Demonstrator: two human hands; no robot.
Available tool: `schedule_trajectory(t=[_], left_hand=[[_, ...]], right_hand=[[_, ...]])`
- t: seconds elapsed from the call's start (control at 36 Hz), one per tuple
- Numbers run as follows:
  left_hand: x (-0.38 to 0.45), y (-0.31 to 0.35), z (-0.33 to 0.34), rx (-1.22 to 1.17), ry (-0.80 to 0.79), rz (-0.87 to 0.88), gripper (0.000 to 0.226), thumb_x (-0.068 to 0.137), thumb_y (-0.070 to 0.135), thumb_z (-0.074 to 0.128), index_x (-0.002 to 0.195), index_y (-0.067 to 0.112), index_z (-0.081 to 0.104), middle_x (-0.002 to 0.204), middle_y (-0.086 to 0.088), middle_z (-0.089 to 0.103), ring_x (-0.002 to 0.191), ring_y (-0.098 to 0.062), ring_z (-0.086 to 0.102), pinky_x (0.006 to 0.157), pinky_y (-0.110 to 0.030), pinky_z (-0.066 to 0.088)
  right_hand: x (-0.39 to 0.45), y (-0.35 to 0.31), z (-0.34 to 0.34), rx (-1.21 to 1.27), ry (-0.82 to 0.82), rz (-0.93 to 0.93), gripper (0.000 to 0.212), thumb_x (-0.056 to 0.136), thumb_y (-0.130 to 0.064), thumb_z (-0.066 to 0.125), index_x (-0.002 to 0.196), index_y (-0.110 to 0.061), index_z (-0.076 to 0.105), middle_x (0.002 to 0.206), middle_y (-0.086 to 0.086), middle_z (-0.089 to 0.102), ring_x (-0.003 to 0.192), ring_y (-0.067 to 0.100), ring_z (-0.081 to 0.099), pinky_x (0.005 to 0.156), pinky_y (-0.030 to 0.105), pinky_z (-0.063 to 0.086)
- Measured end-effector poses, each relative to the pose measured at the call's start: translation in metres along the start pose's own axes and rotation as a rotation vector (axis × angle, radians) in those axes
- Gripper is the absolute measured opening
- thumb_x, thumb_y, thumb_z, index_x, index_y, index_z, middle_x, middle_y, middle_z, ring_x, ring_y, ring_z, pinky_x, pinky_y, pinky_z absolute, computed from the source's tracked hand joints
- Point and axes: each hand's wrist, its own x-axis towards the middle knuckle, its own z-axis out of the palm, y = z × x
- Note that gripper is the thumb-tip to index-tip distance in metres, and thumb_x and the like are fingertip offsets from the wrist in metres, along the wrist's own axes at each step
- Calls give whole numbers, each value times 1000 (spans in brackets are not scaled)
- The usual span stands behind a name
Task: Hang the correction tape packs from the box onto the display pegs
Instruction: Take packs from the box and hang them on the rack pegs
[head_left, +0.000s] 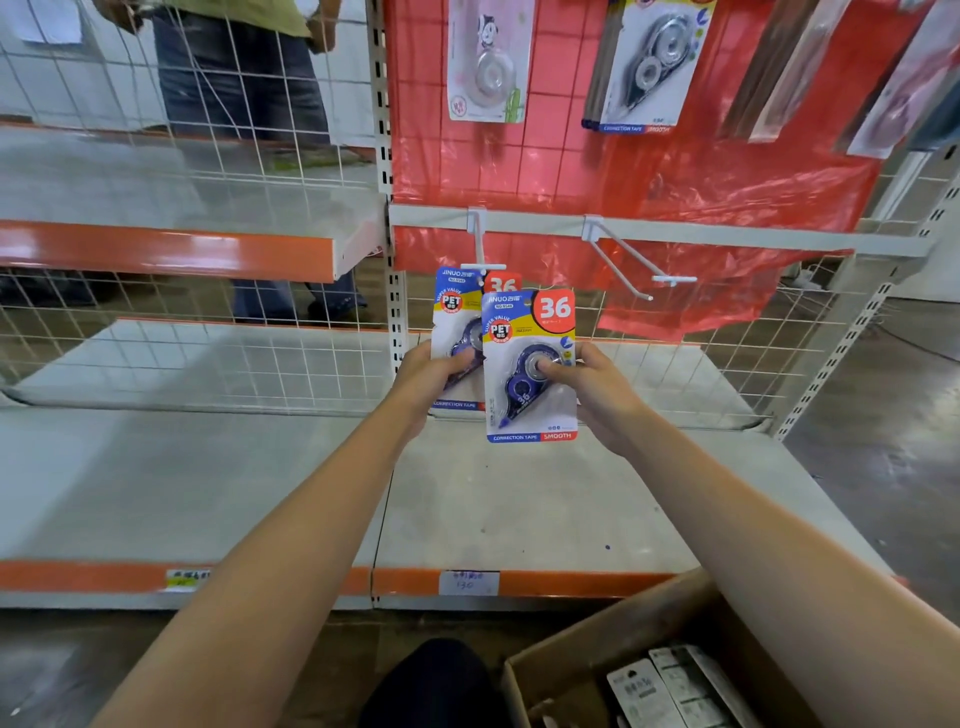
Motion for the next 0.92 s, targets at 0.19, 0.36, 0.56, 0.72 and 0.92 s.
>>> schedule_trajectory(t=[0.19,0.36,0.56,0.72,0.92], left_hand=[[15,-3,1,104,92,-42,29,91,19,65,117,9,58,117,-10,66,104,-27,64,85,-36,53],[38,3,4,243,275,-86,42,84,36,72,109,3,62,111,-14,66,99,-29,65,71,-33,50],[60,12,6,381,353,-112,64,75,46,77,117,2,58,120,-16,61,108,-33,60,88,-44,54],[51,10,6,388,301,-114,44,85,37,70,109,2,57,100,-11,61,90,-31,66,84,-43,56],[36,-1,-13,363,270,-121,16,91,19,62,82,6,58,97,-13,64,63,-18,60,74,-35,53]], right_hand=[[7,-2,-4,-26,4,-24,13,91,-5,61,93,-17,54,90,0,66,83,18,65,69,27,54],[17,-5,-4,-51,33,-28,16,91,-8,62,89,-19,51,90,-1,64,76,10,62,54,16,49],[22,3,-10,-10,-29,-38,23,89,-3,63,108,-11,52,93,1,65,78,10,64,55,14,50],[21,13,-5,-39,-114,-43,37,87,-2,64,122,-1,52,110,10,64,90,18,64,66,19,54],[32,10,19,-64,-123,-66,25,88,-7,66,108,-12,52,100,3,65,87,16,64,69,24,51]])
